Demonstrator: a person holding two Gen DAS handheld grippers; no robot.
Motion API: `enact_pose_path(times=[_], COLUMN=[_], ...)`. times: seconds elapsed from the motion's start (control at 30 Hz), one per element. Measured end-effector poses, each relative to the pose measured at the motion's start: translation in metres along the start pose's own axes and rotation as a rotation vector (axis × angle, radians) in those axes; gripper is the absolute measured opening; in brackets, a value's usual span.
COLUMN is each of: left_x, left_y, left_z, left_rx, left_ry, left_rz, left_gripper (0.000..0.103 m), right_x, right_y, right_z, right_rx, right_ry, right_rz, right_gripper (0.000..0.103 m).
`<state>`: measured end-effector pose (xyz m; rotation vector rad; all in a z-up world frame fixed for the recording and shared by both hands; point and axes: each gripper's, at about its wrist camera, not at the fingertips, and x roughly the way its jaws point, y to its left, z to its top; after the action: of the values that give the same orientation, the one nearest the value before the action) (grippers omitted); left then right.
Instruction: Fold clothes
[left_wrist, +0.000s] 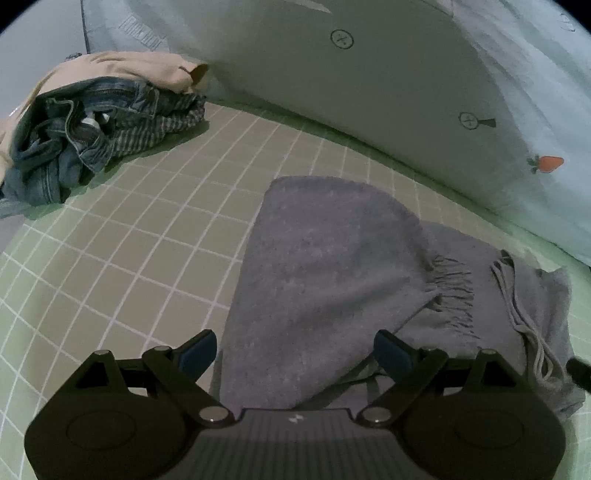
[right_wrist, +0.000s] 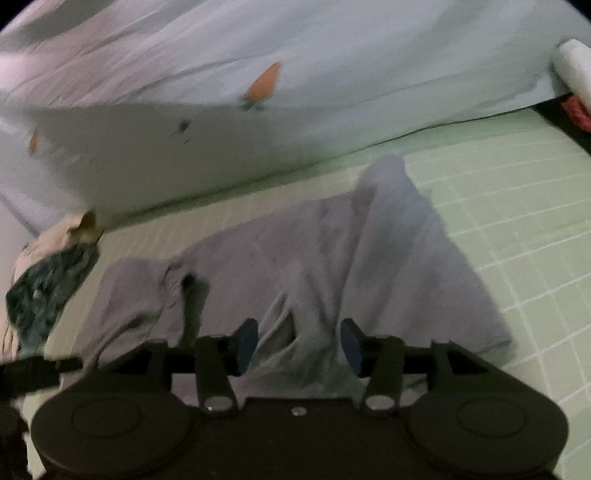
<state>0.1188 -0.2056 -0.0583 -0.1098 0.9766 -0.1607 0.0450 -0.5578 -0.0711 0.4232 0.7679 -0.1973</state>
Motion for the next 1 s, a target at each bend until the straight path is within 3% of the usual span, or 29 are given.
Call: enact_pose_path(times=[0.07,0.13,0.2,0.37,0.47,0.53,0.6,0.8,0.87,0.9,1.0], left_x=[0.001,0.002,0.004,0.010,0.013,0.015,0.017,0.021,0.025,0.027,0.031], left_y=[0.000,-0.001,0.000,0.004,0.008,0.013,0.018,0.034,0.037,0.037,0.038], left_z=[0.001,0.003,0.006,0.010,0.012,0.014,0.016,0.024,0.024,0.023,0.022], left_rx=[0.007,0.016,0.016,0.009,0.005,-0.012,-0.029,-0.062,-0.065,-0.067,-0.070], left_ry=[-0.001,-0.006,-0.005,0.007,0.010,0.014,0.017,0.022,0.035,0.043,0.053], left_rz=[0.001,0.004,0.007,0.022,0.033,0.036,0.039,0.045,0.045,0.044,0.036], left_gripper=[0.092,0.092,0.092,0.092,0.092,0.092,0.092,0.092,0.092,0.092,0.092], right_x=[0.008,0.016,0.025,0.065,0.089,0.091,0.088,0.058,0.068,0.078,0.090], right_y=[0.005,0.010,0.014,0.040,0.052,0.053,0.054,0.083,0.088,0.088,0.087], right_z=[0.006,0.013,0.019,0.020,0.018,0.019,0.021,0.035,0.030,0.025,0.009], right_rx=[-0.027,-0.053,-0.080,-0.262,-0.361,-0.377,-0.377,-0.367,-0.367,-0.374,-0.362], right_ry=[-0.003,-0.006,-0.009,0.044,0.090,0.091,0.079,-0.035,0.010,0.062,0.155], right_rz=[-0.018,-0.035,-0.053,-0.159,-0.221,-0.231,-0.234,-0.116,-0.069,-0.051,-0.062], right_gripper=[0.055,0.068,0.073,0.070,0.041,0.007,0.007,0.007,0.011,0.019,0.034])
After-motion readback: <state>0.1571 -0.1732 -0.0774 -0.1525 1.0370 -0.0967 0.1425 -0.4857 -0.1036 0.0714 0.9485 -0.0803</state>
